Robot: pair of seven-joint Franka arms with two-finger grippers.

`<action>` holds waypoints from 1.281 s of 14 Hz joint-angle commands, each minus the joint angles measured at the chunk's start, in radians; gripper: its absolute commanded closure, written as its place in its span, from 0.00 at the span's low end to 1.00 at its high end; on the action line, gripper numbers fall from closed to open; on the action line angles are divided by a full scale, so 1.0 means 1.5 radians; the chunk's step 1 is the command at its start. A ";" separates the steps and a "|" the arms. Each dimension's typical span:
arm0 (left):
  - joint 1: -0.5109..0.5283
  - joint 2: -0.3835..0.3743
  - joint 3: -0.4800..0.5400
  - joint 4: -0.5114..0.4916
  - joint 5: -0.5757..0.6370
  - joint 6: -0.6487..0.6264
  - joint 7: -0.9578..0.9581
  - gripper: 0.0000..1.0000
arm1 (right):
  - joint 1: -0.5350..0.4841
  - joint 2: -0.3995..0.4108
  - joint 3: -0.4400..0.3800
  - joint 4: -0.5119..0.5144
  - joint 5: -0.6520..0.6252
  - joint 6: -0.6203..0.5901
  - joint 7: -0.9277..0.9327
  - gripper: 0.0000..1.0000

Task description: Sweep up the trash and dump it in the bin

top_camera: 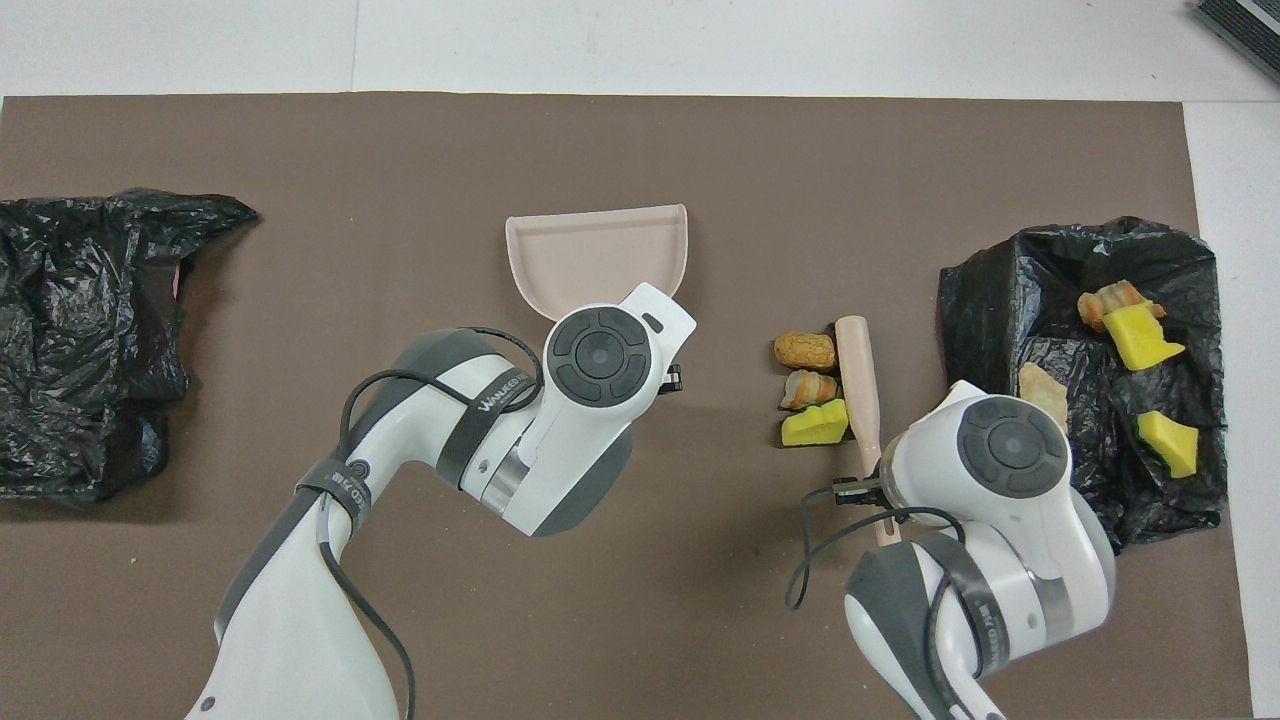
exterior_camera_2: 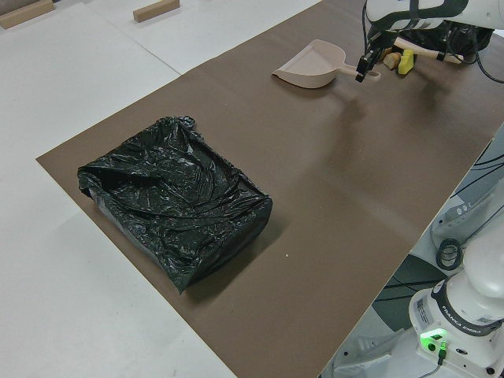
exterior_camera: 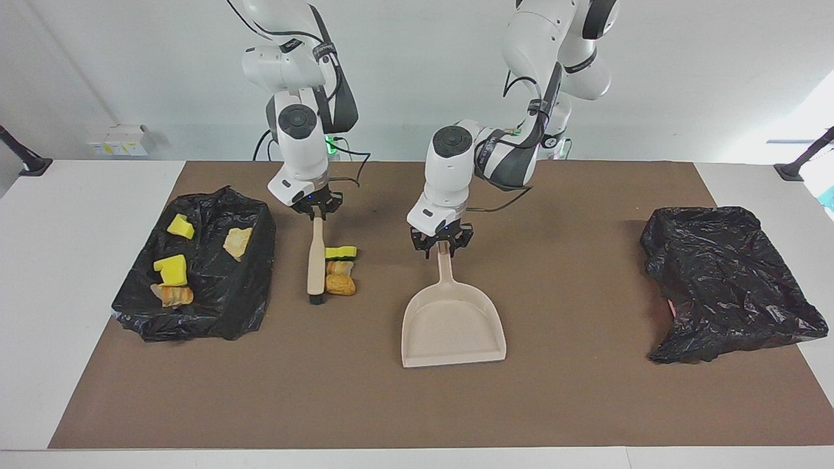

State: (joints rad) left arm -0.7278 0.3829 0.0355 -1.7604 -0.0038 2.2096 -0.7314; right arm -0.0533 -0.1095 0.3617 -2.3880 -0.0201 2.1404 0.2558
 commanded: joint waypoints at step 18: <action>0.242 -0.073 0.010 -0.036 0.006 -0.072 0.926 1.00 | -0.006 -0.049 0.000 -0.004 -0.039 -0.113 0.075 1.00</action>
State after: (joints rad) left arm -0.4066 0.2985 0.0619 -1.7776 0.0012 2.1049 0.5039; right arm -0.0926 -0.2171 0.3565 -2.3923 -0.0744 1.9548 0.2947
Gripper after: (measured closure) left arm 0.687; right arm 0.727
